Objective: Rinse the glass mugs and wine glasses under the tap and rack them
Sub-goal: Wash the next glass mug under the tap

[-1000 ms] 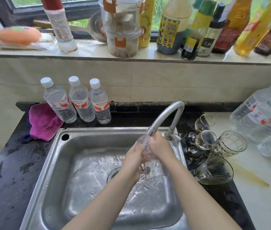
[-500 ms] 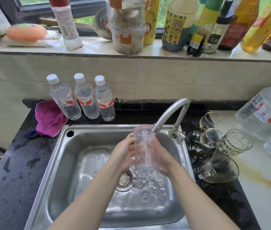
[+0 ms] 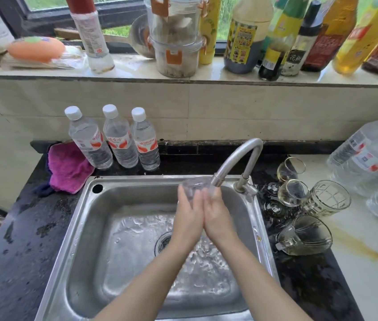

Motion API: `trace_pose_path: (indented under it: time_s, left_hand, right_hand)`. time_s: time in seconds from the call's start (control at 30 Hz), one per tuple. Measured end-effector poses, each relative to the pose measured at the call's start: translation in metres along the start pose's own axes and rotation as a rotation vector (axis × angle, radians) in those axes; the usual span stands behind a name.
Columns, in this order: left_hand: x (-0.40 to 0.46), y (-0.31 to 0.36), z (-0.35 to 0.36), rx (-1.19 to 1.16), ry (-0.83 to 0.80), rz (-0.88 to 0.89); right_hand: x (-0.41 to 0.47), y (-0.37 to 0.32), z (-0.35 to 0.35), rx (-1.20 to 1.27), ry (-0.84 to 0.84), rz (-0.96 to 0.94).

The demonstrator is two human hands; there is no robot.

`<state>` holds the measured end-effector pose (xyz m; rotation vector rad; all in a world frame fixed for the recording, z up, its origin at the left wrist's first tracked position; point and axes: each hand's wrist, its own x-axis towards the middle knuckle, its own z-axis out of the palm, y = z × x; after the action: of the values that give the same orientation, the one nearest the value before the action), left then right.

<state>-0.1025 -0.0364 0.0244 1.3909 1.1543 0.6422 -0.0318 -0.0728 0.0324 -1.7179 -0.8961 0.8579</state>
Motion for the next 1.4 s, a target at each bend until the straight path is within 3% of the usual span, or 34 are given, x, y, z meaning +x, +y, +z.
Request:
trace_pose_path:
  time_s: [0.13,0.23,0.33,0.43,0.53,0.63,0.7,0.8,0.87,0.93,0.97,1.1,1.17,1.23,1.3,1.4]
  left_hand:
    - [0.024,0.007,-0.012,-0.308,-0.1,-0.314]
    - [0.016,0.001,-0.004,-0.309,-0.159,-0.325]
    - [0.012,0.002,0.006,-0.355,-0.186,-0.363]
    - [0.016,0.0,0.004,-0.368,-0.229,-0.375]
    - [0.02,0.004,-0.003,-0.363,-0.209,-0.327]
    - [0.027,0.003,-0.002,-0.329,-0.096,-0.277]
    - [0.024,0.002,0.003,-0.32,-0.066,-0.224]
    - [0.018,0.006,0.005,-0.384,-0.157,-0.223]
    - [0.018,0.01,0.002,-0.437,-0.29,-0.268]
    - [0.018,0.013,-0.002,-0.489,-0.366,-0.34]
    - [0.018,0.012,-0.002,-0.516,-0.391,-0.369]
    - [0.014,0.013,-0.001,-0.559,-0.375,-0.433]
    - [0.016,0.013,0.0,-0.524,-0.276,-0.454]
    - [0.015,0.013,0.005,-0.364,-0.137,-0.399]
    - [0.007,0.014,0.01,-0.095,-0.023,-0.203]
    - [-0.007,0.012,0.01,0.272,0.036,0.01]
  right_hand:
    - [-0.031,0.016,0.007,-0.233,-0.119,-0.127]
    - [-0.006,0.018,0.001,0.019,-0.134,0.036]
    - [0.03,0.009,-0.014,0.343,-0.07,0.361]
    - [0.017,0.008,-0.016,0.442,-0.097,0.305]
    - [-0.013,0.012,-0.007,0.134,-0.138,0.094]
    - [-0.026,0.016,0.002,-0.112,-0.059,-0.055]
    - [-0.016,0.012,-0.005,-0.064,-0.043,0.013]
    - [0.007,0.01,-0.024,0.336,-0.154,0.194]
    - [0.007,0.008,-0.033,0.211,0.0,0.105]
    - [0.009,0.021,-0.038,-0.26,0.185,-0.027]
    - [0.013,0.028,-0.039,-0.388,0.196,-0.036]
    - [0.026,0.034,-0.032,-0.062,-0.065,0.34]
    - [0.028,0.031,-0.032,-0.079,-0.036,0.393]
    - [0.031,0.028,-0.033,-0.146,0.093,0.32]
    - [0.031,0.023,-0.035,-0.138,0.156,0.238]
    - [0.02,0.007,-0.031,0.049,0.071,0.248]
